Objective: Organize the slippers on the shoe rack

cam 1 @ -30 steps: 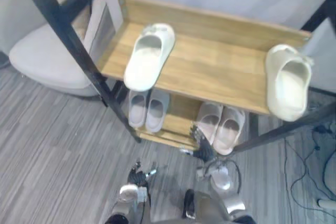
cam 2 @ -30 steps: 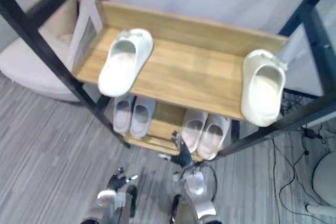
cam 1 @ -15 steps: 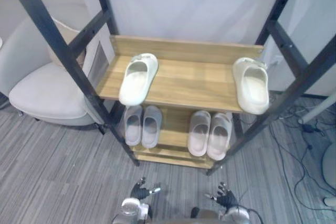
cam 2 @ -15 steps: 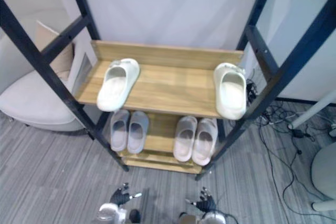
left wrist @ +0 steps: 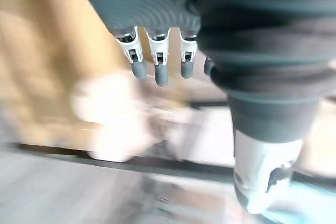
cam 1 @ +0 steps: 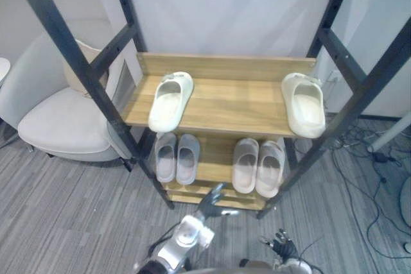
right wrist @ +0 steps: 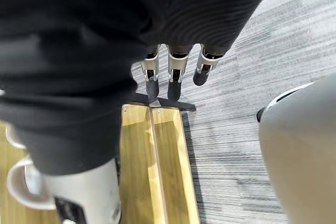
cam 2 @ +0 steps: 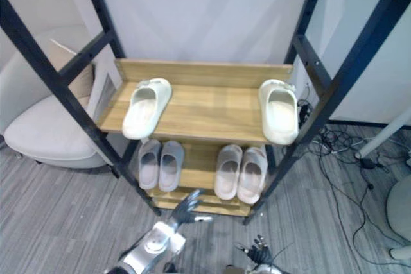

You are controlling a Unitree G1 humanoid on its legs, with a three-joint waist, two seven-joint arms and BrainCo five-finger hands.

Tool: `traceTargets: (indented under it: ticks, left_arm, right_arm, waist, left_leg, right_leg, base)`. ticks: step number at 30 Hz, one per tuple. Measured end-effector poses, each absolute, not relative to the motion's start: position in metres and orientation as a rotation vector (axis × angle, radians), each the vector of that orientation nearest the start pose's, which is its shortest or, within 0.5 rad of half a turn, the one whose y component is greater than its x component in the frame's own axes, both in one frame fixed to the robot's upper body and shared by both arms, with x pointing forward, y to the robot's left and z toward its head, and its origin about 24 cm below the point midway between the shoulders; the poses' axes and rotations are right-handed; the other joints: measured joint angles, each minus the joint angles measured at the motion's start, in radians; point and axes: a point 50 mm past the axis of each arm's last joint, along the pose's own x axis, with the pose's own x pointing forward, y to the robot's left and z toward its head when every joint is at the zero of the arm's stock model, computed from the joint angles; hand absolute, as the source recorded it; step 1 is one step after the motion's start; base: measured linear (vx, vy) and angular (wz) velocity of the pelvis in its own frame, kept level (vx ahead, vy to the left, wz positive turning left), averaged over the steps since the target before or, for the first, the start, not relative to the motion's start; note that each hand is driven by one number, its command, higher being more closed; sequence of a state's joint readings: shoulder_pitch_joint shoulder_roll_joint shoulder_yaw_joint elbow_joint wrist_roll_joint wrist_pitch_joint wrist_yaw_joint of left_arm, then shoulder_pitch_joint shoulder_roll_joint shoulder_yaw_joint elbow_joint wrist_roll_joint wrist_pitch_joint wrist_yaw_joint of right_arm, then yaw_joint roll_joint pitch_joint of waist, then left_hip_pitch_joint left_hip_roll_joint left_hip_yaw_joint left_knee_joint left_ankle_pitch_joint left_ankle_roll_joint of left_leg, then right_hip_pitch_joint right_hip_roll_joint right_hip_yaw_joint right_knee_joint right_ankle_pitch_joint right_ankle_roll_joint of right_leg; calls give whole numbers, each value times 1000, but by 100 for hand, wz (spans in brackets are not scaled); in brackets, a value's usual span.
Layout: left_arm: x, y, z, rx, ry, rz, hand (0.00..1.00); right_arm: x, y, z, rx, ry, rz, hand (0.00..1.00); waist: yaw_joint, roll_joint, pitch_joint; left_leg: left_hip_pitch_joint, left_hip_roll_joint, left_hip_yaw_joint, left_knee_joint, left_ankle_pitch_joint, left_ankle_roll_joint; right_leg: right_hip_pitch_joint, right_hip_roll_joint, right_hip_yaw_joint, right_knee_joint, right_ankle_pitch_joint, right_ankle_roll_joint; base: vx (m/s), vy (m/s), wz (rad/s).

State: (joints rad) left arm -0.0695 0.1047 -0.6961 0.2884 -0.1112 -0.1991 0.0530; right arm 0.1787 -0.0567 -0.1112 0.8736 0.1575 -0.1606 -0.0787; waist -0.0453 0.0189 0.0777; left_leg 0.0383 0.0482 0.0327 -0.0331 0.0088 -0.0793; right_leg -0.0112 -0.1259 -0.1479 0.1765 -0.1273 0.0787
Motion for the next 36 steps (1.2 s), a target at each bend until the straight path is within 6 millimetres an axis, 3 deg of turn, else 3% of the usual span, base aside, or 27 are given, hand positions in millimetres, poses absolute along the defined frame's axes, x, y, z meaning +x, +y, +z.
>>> traceTargets:
  ticks: [2,5,8,11,20,26,32,36]
  left_arm:
    - [220,10,37,-9,-94,-652,0]
    - [231,6,81,-57,-275,-659,0]
    - [246,21,137,-107,-516,-561,0]
    - [253,35,158,-135,-607,-477,0]
    - [293,93,167,-8,-627,-168,0]
    - [327,152,159,170,-518,29,0]
    - [344,198,165,335,-448,129,0]
    - [347,215,175,406,-449,159,0]
  right_arm:
    - [101,-202,-143,87,865,-340,0]
    - [97,-206,-139,75,844,-347,0]
    - [89,-212,-140,47,865,-344,0]
    - [84,-214,-141,19,884,-329,0]
    - [64,-215,-146,2,953,-291,0]
    - [63,-216,-147,-6,965,-281,0]
    - [61,-216,-148,1,972,-267,0]
    - [63,-217,-146,1,961,-263,0]
  waist:
    - [-2,1,-2]
    - [1,1,-3]
    - [2,-5,-24]
    - [2,-9,-30]
    - [-4,-25,-64]
    - [-18,-15,-71]
    - [-23,-12,-66]
    - [-21,-3,-54]
  left_leg:
    - [4,-1,-10,1,0,0]
    - [13,-5,-8,1,0,0]
    - [17,-6,-3,1,-2,1]
    - [19,-5,-3,1,-3,2]
    - [17,-6,1,1,-13,3]
    - [-4,-3,12,-1,-13,3]
    - [-5,0,17,-7,-13,3]
    - [-5,0,29,-18,-13,3]
  right_leg:
    - [8,-3,-11,12,-14,1]
    - [3,-15,-9,44,-40,2]
    - [2,-18,-5,49,-47,1]
    - [2,-17,-5,47,-49,0]
    - [-12,-16,5,47,-46,2]
    - [-16,-3,5,-13,-8,0]
    - [1,4,8,-61,15,1]
    - [-1,6,18,-79,25,3]
  base:
    - [127,-24,17]
    - [68,-23,2]
    - [24,-8,-3]
    - [0,0,0]
    - [-19,4,-2]
    - [18,3,-7]
    - [26,-1,-2]
    - [13,7,-7]
